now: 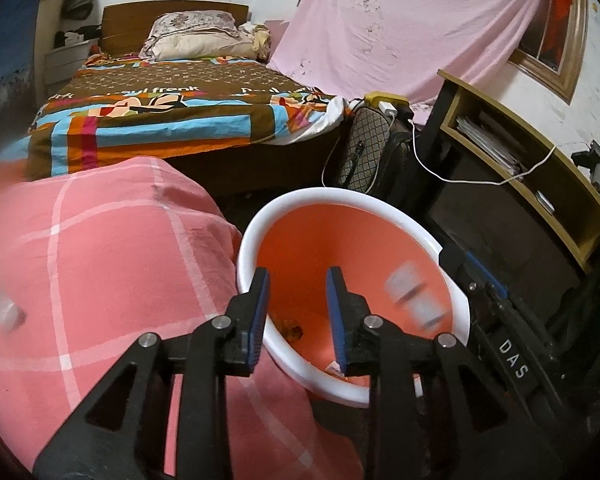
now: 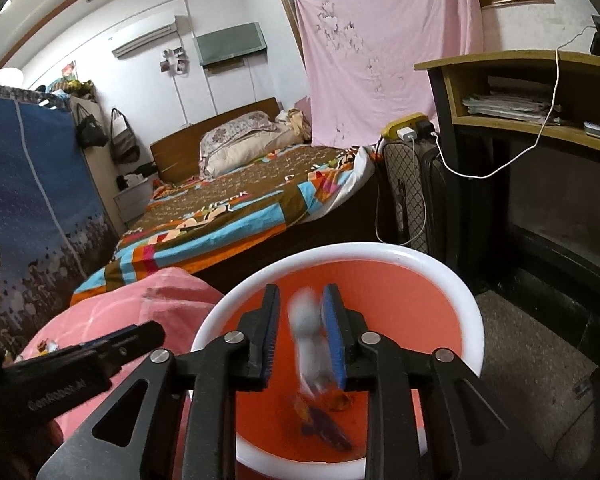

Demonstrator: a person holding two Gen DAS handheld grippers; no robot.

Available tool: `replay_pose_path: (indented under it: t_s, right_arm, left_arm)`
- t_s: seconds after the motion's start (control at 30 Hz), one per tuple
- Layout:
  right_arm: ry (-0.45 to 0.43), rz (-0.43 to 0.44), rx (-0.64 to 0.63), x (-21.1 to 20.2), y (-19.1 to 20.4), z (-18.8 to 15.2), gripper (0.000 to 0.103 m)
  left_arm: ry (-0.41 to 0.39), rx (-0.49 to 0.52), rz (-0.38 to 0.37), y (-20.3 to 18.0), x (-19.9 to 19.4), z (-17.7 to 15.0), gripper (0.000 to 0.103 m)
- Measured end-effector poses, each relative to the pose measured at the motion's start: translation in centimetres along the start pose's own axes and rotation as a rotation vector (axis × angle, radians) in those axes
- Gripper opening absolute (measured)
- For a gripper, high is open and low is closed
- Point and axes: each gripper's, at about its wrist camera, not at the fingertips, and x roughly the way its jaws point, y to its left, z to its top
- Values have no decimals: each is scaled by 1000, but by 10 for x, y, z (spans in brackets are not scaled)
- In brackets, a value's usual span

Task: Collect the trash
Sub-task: 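Carry both items over the orange bucket and open both tools to drop them, then bring both tools back over the remaining trash on the bedspread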

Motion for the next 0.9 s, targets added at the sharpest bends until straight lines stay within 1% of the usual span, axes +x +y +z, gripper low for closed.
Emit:
replay_pose_path:
  t_s: [0.03,0.17,0.2,0.23,0.3,0.33,0.37,0.4,0.43,0.47,0.5,0.53,0.6,0.63,0.67,0.7,0.73,0.77,0.8,0.9]
  right_arm:
    - [-2,-1,1,0,0,0,33]
    - [-21,12,5,-3,1,1,40]
    - [-35,18,5,-4,2,2,44]
    - [-49,25,5,-6,4,3,46]
    - [-79,39,-2,-11,8,4,48]
    - [-97,45,-9,-13,10,4,51]
    - [-111,50,-14,-16,12,4,53]
    - [-130,59,-19,-19,15,5,61]
    - [-160,73,-23,-23,18,5,73]
    - [-185,84,-28,-27,22,5,78]
    - [-202,94,-33,-30,25,6,81]
    - [-220,104,-43,-33,28,7,82]
    - [-251,122,-68,-38,37,8,84]
    - [-268,134,-81,-41,43,8,87]
    - [-277,147,-92,-43,48,8,88]
    - [-286,160,-104,-44,53,8,91]
    - [-296,174,-115,-46,57,8,97]
    - [-310,187,-129,-47,63,8,101]
    - [-321,198,-141,-49,68,7,103]
    - [-338,245,-176,-53,86,5,103]
  left_arm:
    - [-6,-4,5,1,-2,1,12]
    - [-42,-11,30,7,-11,3,18]
    - [-55,-12,37,8,-15,3,20]
    - [-69,-13,44,10,-19,4,21]
    - [-99,-14,57,14,-28,4,26]
    - [-115,-15,64,16,-33,4,28]
    - [-135,-16,74,19,-39,4,32]
    - [-150,-17,82,22,-44,4,36]
    - [-174,-21,94,26,-50,4,38]
    - [-198,-26,105,30,-57,3,43]
    - [-218,-32,116,34,-63,3,48]
    - [-240,-38,128,39,-69,2,51]
    - [-282,-51,155,49,-81,0,65]
    - [-310,-58,171,55,-89,-2,68]
    - [-330,-61,183,59,-94,-4,74]
    - [-362,-66,203,65,-103,-7,81]
    - [-391,-72,224,69,-111,-10,85]
    - [-416,-80,245,73,-117,-12,89]
    - [-452,-88,264,79,-125,-15,89]
    - [-503,-102,301,91,-143,-22,89]
